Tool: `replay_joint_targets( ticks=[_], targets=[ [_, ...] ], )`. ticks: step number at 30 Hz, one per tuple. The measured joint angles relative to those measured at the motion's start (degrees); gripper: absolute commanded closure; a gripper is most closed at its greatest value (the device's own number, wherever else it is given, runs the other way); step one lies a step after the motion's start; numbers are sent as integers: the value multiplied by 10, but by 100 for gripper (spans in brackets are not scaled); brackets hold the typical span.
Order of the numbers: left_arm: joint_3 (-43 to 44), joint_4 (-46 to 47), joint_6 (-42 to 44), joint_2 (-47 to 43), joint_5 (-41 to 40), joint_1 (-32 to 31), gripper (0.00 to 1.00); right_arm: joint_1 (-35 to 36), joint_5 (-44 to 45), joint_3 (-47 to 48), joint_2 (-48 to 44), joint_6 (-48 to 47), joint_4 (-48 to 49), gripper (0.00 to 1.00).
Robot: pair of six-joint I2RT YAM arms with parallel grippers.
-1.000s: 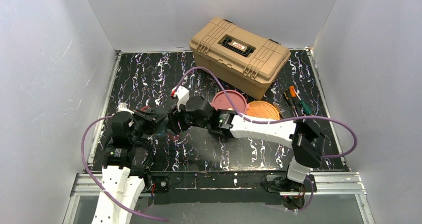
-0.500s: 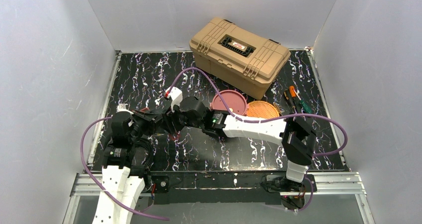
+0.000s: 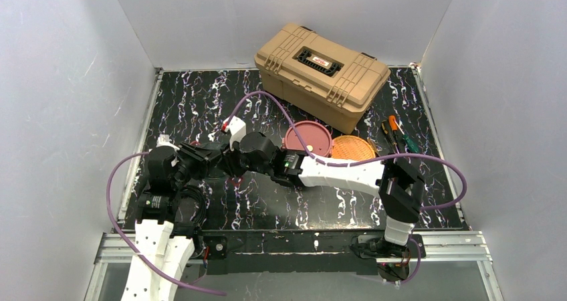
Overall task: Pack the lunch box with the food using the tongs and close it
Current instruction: Pick up the box lid from the center of the board.
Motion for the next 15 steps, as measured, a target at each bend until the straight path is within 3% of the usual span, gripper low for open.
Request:
replay_joint_targets(
  ticks=[3, 11, 15],
  targets=[
    [50, -19, 45, 21, 7, 0, 39, -2, 37, 0, -9, -23, -26, 99],
    [190, -73, 189, 100, 30, 0, 22, -25, 73, 3, -89, -117, -133, 99],
    [223, -87, 263, 138, 72, 0, 23, -60, 18, 9, -151, -184, -187, 99]
  ],
)
